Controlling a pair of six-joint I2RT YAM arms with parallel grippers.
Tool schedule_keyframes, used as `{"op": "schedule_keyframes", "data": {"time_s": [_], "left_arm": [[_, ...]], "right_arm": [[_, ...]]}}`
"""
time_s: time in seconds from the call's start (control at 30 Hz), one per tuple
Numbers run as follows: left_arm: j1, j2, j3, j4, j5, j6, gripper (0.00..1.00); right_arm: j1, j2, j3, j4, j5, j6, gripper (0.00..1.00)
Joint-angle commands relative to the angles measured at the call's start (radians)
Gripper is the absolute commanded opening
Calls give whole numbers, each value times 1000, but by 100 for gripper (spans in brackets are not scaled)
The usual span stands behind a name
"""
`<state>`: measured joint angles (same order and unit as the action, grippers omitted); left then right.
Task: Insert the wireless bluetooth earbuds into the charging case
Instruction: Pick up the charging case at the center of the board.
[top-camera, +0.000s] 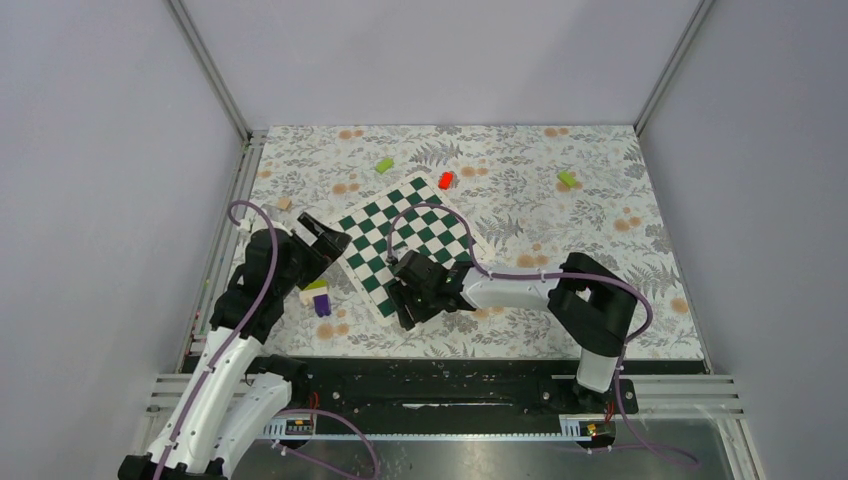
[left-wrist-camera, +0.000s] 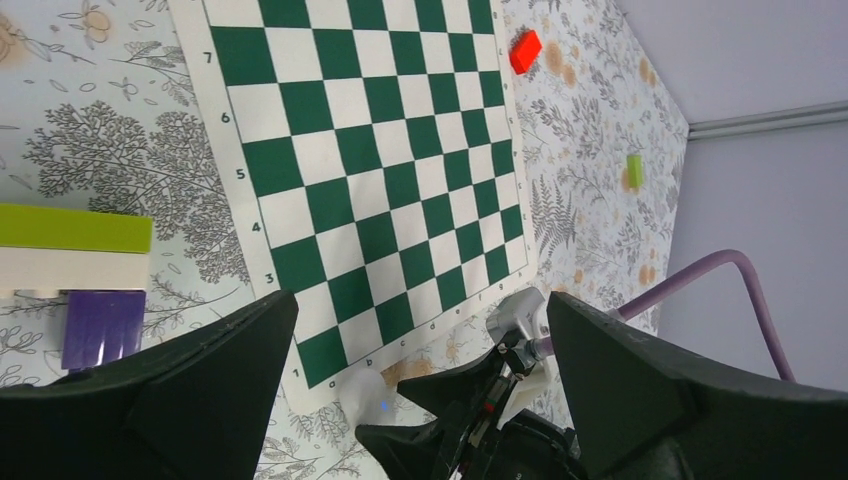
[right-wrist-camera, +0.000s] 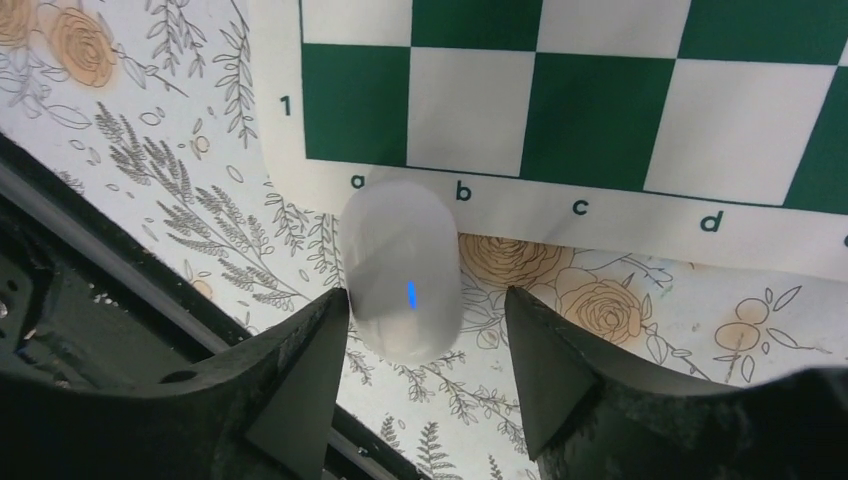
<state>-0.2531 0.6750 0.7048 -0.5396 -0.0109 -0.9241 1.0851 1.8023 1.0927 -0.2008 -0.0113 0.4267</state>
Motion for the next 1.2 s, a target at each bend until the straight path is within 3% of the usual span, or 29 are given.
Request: {"op": "schedule_keyframes", "data": {"time_s": [0.0, 0.27, 0.4, 0.53, 0.6, 0.83, 1.17], "left_arm": [[6, 8, 4, -24, -44, 7, 99], [7, 52, -40, 3, 4, -14, 99], [6, 67, -96, 79, 106, -35, 99], [2, 137, -180, 185, 298, -77, 99], [-22, 174, -227, 254, 385, -80, 99], [-148, 173, -368, 451, 418, -150, 99], [-271, 382, -345, 693, 544, -168, 99]], "right_arm": [[16, 24, 43, 5, 64, 3, 61], [26, 27, 25, -16, 120, 13, 47], [25, 12, 6, -10, 113, 6, 47], [24, -28, -44, -10, 142, 36, 46], [18, -62, -84, 1, 145, 59, 45], [-61, -214, -239, 113, 56, 174, 43], [-105, -383, -392, 308, -25, 289, 42]]}}
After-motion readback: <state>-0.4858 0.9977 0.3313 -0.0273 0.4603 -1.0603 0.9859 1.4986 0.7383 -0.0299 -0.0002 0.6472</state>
